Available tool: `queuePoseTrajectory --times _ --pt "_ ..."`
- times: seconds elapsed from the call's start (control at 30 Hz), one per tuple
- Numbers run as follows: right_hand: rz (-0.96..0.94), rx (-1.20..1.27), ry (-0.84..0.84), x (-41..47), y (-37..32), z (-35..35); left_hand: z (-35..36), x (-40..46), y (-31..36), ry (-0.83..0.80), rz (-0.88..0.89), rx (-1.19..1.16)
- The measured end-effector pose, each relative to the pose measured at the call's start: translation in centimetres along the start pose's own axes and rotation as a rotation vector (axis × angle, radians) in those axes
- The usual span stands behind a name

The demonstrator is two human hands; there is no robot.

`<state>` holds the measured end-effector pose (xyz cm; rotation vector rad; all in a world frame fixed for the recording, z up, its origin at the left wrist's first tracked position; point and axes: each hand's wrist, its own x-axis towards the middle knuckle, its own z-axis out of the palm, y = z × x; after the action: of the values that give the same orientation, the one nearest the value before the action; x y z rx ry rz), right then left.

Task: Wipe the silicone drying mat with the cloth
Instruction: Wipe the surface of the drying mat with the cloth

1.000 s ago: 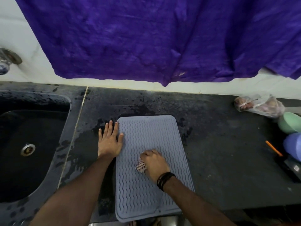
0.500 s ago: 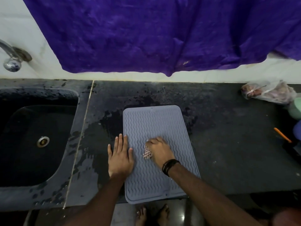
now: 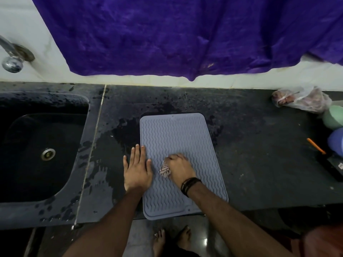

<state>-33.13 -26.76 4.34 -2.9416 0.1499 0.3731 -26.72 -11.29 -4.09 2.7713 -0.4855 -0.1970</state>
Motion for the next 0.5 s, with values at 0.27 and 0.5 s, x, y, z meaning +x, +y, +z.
queuePoseTrajectory --times 0.27,0.5 --pt "-0.052 -0.077 -0.065 -5.3 -0.5 2.6 -0.3 -0.3 0.0 -0.040 0.006 -0.023" --pt "-0.084 0.018 0.035 -3.3 -2.3 0.7 -0.5 -6.3 -0.8 -0.020 0.029 -0.031"
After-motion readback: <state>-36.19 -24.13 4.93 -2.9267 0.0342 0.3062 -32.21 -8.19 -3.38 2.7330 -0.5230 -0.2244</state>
